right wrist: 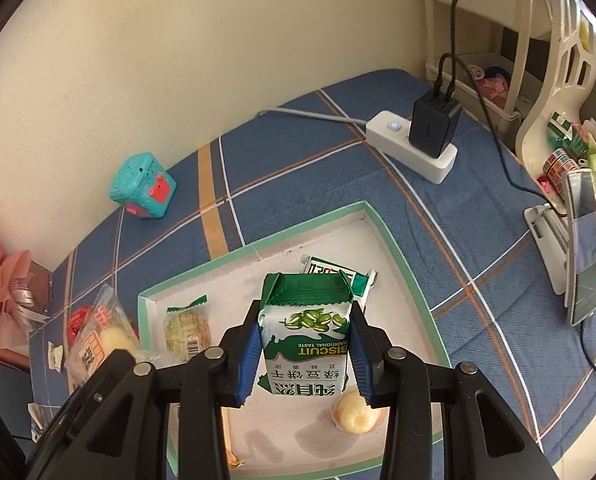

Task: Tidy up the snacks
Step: 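Carry the bun pack with the left tool while the right tool carries the carton to the tray, then open the right tool over the tray while the left tool releases the bun pack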

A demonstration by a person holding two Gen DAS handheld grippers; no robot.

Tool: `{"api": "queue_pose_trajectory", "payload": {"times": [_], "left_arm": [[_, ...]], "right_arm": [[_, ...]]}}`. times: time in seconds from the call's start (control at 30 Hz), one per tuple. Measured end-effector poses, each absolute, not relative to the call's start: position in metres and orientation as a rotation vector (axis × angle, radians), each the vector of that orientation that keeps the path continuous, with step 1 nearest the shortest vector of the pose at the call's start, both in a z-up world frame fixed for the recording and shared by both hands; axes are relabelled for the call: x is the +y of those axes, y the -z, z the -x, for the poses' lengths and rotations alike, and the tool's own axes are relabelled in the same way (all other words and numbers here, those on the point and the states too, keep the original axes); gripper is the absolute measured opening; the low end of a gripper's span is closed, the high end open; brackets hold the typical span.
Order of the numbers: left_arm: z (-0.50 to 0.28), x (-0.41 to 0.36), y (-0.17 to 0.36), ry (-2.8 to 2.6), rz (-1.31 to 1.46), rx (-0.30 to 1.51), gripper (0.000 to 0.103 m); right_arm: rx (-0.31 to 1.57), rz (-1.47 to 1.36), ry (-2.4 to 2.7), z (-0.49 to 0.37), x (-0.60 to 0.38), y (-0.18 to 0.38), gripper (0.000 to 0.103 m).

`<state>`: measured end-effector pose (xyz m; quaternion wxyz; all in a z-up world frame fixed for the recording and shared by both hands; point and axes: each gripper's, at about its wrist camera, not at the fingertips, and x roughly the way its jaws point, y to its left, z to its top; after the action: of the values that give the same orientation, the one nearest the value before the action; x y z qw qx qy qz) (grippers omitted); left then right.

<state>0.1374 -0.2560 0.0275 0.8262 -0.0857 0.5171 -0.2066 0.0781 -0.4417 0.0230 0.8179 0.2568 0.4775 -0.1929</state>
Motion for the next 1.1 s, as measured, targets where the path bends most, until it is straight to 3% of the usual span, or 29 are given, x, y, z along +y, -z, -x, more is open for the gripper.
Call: {"api": "queue_pose_trajectory", "payload": {"times": [1.1], "left_arm": [[-0.178,-0.272,0.028,0.427,0.182,1.194,0.06]], "right_arm": [[1.183,-0.433,0.405,-0.117,-0.427,0.038,0.042]]}}
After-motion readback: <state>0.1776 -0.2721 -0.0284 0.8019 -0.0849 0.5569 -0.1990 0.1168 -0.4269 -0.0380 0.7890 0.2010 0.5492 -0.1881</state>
